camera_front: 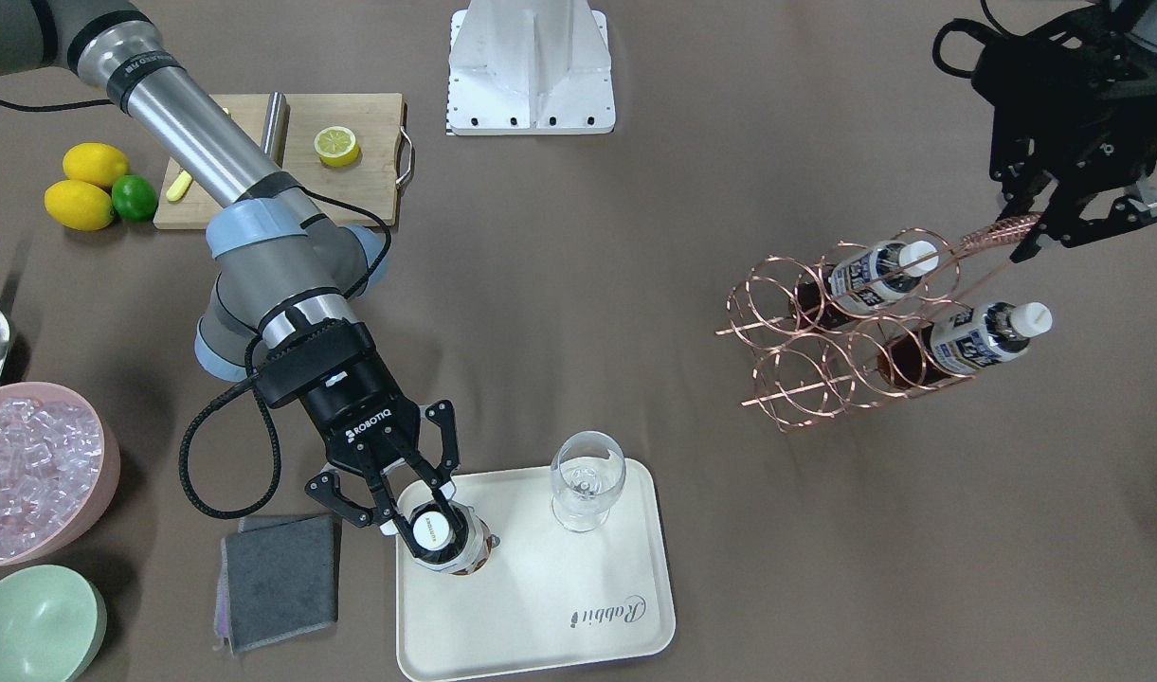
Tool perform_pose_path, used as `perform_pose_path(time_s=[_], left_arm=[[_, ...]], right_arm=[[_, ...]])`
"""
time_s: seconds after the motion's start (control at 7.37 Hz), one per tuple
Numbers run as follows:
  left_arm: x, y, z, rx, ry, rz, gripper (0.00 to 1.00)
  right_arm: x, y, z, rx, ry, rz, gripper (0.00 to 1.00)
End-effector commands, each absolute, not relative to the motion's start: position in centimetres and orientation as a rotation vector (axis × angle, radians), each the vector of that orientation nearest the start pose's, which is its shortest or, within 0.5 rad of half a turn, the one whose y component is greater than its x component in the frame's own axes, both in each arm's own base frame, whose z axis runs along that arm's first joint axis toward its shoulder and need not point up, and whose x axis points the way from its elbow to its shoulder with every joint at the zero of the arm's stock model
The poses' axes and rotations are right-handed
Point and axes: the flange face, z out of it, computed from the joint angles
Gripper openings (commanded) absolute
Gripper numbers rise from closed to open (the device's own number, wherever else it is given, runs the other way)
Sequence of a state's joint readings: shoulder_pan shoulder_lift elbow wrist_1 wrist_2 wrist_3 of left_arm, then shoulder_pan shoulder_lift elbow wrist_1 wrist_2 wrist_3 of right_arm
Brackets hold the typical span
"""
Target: Take tea from basket to plate
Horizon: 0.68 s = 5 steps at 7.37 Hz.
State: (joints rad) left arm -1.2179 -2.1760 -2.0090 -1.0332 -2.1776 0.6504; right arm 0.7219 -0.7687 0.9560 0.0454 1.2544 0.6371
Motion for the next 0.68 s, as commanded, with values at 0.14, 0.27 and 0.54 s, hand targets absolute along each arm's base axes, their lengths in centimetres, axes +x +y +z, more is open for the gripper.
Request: perform_pose_path(time_s=[0.14,0.27,0.54], left_arm=[[5.4,-56.0,25.7,0.582,0.505,1.137,0.00],[4.4,-55.9,27.1,0.579,0.493,1.172,0.00],[2.9,-55.3,30.3,0.562,0.484,1.226,0.00]], right_arm=[[-46.8,-62.6,27.8,1.466,-1.021,0.150,0.00],[-47.0,-62.5,28.0,1.462,-1.019,0.148,0.00],[-47.4,-62.4,28.3,1.456,-1.017,0.145,0.00]])
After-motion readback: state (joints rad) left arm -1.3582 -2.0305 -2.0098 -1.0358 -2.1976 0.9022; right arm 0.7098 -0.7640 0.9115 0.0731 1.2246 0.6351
